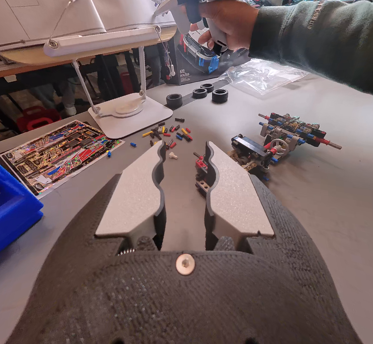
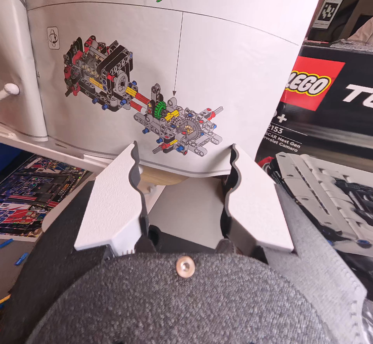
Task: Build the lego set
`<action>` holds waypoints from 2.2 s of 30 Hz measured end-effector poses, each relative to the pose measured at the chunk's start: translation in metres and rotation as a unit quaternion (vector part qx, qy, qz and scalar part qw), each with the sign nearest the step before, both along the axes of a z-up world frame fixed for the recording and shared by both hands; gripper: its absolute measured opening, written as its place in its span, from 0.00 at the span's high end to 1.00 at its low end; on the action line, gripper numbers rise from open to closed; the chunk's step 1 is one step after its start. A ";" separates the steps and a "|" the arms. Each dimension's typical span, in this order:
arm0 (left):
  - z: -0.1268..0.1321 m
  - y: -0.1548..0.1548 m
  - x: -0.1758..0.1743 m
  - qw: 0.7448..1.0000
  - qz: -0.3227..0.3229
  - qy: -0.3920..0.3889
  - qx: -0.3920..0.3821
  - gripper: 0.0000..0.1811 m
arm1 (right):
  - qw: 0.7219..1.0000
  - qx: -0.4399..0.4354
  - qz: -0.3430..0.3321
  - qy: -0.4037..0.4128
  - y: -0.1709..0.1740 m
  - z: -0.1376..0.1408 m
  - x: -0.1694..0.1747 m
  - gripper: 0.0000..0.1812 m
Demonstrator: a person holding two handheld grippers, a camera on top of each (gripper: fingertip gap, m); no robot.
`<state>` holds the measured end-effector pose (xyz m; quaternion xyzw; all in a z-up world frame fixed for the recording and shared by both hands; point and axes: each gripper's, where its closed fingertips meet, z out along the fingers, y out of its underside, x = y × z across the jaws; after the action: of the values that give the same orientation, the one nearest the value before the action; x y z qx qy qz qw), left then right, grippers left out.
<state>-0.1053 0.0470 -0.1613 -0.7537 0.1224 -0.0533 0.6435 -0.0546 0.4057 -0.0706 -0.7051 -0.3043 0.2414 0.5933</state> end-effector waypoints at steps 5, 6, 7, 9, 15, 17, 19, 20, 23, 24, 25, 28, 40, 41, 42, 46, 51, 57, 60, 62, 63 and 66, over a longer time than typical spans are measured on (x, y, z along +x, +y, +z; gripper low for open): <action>-0.002 0.001 0.006 1.000 -0.005 0.004 -0.002 0.79 | 1.000 0.006 0.009 0.000 0.008 -0.001 -0.001 0.51; -0.002 0.001 0.006 1.000 -0.006 0.007 -0.002 0.79 | 1.000 0.007 0.005 0.001 0.007 0.000 0.001 0.53; -0.001 0.000 0.007 1.000 -0.006 0.010 0.000 0.79 | 1.000 0.013 -0.001 0.002 0.005 0.001 0.003 0.56; 0.000 -0.001 0.007 1.000 -0.006 0.014 0.003 0.79 | 0.999 0.041 -0.006 -0.009 -0.002 0.003 0.005 0.70; -0.003 0.000 0.009 1.000 -0.008 0.011 -0.003 0.79 | 0.995 0.076 0.002 -0.061 -0.020 -0.006 -0.003 0.83; -0.002 -0.001 0.009 1.000 -0.007 0.012 -0.001 0.79 | 0.994 0.094 -0.016 -0.049 -0.018 0.007 0.001 0.68; -0.002 -0.001 0.008 1.000 -0.006 0.009 -0.001 0.79 | 0.995 0.093 -0.031 -0.017 -0.009 0.023 0.008 0.53; -0.003 0.000 0.008 1.000 -0.007 0.007 -0.003 0.79 | 0.998 0.063 -0.013 0.000 -0.007 0.025 0.004 0.45; -0.006 0.002 0.010 1.000 -0.011 0.004 -0.008 0.79 | 0.998 -0.036 0.047 -0.006 -0.012 0.012 -0.018 0.30; -0.006 0.002 0.011 1.000 -0.012 0.005 -0.008 0.79 | 0.998 -0.024 0.038 -0.037 -0.012 0.009 -0.020 0.31; -0.007 0.003 0.011 1.000 -0.014 0.006 -0.009 0.79 | 0.998 -0.017 0.030 -0.057 -0.013 0.005 -0.023 0.31; -0.008 0.002 0.013 1.000 -0.017 0.008 -0.009 0.80 | 0.999 -0.012 0.011 -0.048 -0.012 0.006 -0.023 0.36; -0.004 0.001 0.011 1.000 -0.015 0.003 -0.005 0.79 | 0.989 0.129 0.030 -0.068 -0.051 0.032 -0.014 0.78; 0.000 0.003 0.010 1.000 -0.014 0.001 0.001 0.78 | 0.986 0.146 0.039 -0.066 -0.059 0.035 -0.014 0.79; 0.007 0.006 0.008 1.000 -0.014 -0.001 0.010 0.77 | 0.983 0.165 0.048 -0.062 -0.067 0.038 -0.014 0.80; 0.062 0.036 0.004 0.998 -0.031 -0.039 0.046 0.65 | 0.966 0.233 0.096 -0.057 -0.106 0.047 -0.027 0.86; 0.154 0.115 -0.012 0.990 -0.037 -0.113 0.076 0.60 | 0.939 0.301 0.138 -0.096 -0.142 0.042 -0.054 0.88; 0.173 0.196 -0.031 0.957 -0.068 -0.282 -0.002 0.70 | 0.929 0.312 0.163 -0.115 -0.159 0.026 -0.074 0.85; 0.167 0.201 -0.036 0.959 -0.069 -0.274 0.003 0.86 | 0.912 0.326 0.212 -0.129 -0.176 0.015 -0.079 0.82; 0.163 0.196 -0.044 0.963 -0.066 -0.261 0.014 0.94 | 0.899 0.318 0.272 -0.130 -0.194 0.006 -0.077 0.80; 0.162 0.193 -0.050 0.964 -0.064 -0.259 0.019 0.94 | 0.894 0.313 0.299 -0.117 -0.203 0.005 -0.074 0.79; 0.163 0.183 -0.073 0.957 -0.064 -0.282 0.037 0.97 | 0.894 0.274 0.353 -0.045 -0.219 0.020 -0.058 0.75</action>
<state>-0.1782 0.2295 0.0018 -0.6745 -0.0139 -0.3006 0.6742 -0.1128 0.1862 -0.0510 -0.3711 -0.6133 0.3098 0.6246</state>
